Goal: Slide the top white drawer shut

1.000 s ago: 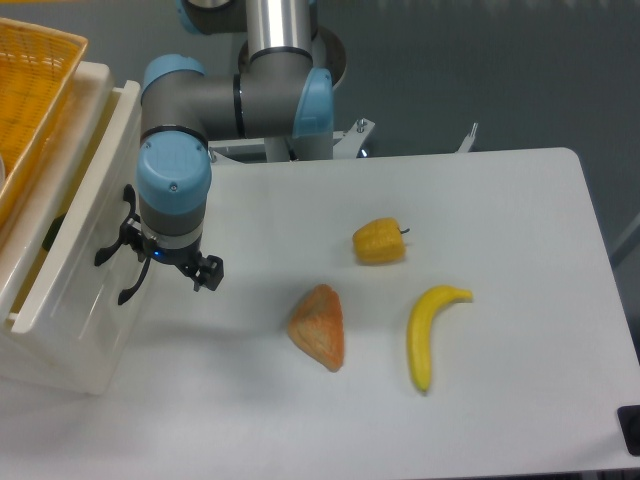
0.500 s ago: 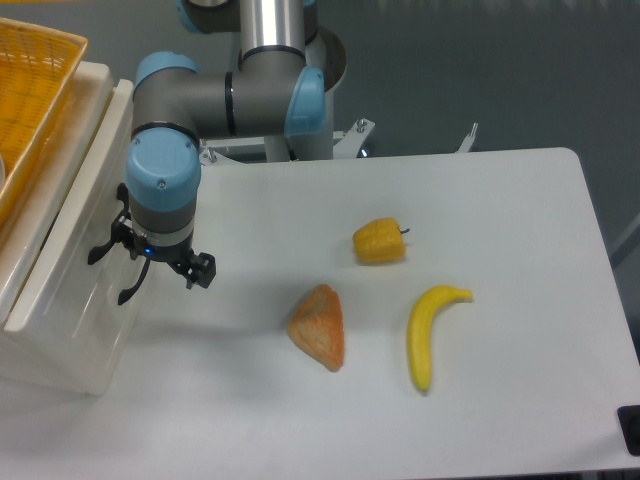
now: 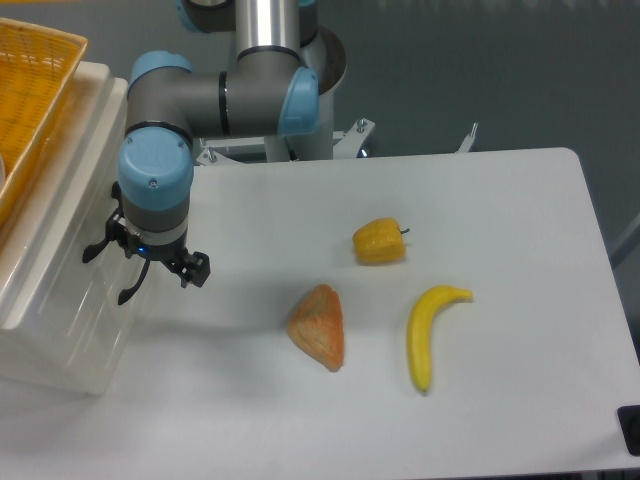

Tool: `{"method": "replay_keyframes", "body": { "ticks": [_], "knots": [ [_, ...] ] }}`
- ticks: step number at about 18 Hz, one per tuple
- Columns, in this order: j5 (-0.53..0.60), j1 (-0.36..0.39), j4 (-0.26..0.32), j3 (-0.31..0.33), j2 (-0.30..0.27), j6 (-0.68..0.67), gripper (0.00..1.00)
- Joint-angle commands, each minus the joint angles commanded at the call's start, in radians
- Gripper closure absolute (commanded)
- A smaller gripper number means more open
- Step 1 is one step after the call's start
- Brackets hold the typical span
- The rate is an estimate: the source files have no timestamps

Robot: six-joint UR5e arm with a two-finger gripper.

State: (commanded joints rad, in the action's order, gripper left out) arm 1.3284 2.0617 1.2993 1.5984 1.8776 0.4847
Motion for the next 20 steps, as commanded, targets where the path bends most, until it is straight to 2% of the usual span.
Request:
{"method": "replay_keyframes", "body": {
  "ticks": [8, 14, 16, 20],
  "knots": [
    [0.003, 0.015, -0.003, -0.017, 0.006, 0.011, 0.00],
    [0.028, 0.118, -0.015, -0.049, 0.006, 0.017, 0.00],
    [0.070, 0.149, -0.021, -0.058, 0.003, 0.029, 0.00],
    [0.132, 0.198, -0.025, -0.057, 0.005, 0.203, 0.00]
  ]
}}
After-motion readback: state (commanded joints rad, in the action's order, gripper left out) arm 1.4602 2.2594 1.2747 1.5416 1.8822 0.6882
